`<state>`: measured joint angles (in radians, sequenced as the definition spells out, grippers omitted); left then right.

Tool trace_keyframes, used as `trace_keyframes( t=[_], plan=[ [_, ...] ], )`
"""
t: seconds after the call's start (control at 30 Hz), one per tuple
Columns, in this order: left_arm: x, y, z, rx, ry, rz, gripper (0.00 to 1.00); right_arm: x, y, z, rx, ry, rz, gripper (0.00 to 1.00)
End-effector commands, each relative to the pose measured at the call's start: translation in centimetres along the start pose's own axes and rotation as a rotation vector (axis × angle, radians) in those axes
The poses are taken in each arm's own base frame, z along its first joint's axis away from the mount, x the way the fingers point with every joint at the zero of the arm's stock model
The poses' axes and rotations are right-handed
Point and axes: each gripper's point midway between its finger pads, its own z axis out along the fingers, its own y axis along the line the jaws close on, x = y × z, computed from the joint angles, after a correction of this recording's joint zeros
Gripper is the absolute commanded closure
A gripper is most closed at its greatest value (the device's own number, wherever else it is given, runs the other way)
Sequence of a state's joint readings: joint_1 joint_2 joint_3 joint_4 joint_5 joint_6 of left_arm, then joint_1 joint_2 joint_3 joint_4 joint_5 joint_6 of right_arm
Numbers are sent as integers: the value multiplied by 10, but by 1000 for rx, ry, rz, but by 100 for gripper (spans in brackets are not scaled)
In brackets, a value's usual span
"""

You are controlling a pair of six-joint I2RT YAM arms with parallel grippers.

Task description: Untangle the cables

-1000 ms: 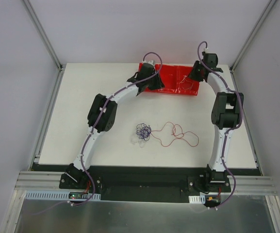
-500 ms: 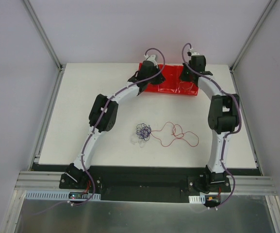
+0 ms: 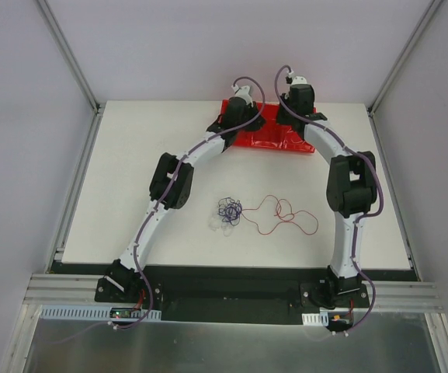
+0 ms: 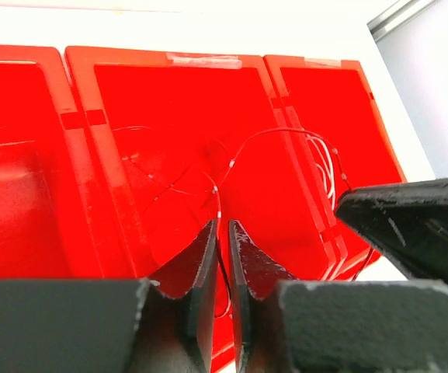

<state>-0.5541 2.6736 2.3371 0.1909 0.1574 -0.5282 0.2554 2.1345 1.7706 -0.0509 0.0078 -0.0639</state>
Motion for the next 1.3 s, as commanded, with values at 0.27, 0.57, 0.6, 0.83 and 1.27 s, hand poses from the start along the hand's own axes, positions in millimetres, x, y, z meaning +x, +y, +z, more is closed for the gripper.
trace_keyframes(
  t=[0.27,0.57,0.6,0.83,1.27],
  plan=[
    [-75,-41,-85,58,7,-16,45,-34,9,16,-18,-88,21,99],
    [-80,-44,-166,61,112,-258,30,-15,28,42,-34,-26,22,99],
    [-80,-48,-177,71,119,-265,29,-11,31,48,-35,-13,31,99],
    [-98,-92,-263,203,114,-194,25,15,45,77,-14,54,118,99],
    [-101,-112,-333,239,156,50,22,25,38,85,38,92,174,92]
  ],
)
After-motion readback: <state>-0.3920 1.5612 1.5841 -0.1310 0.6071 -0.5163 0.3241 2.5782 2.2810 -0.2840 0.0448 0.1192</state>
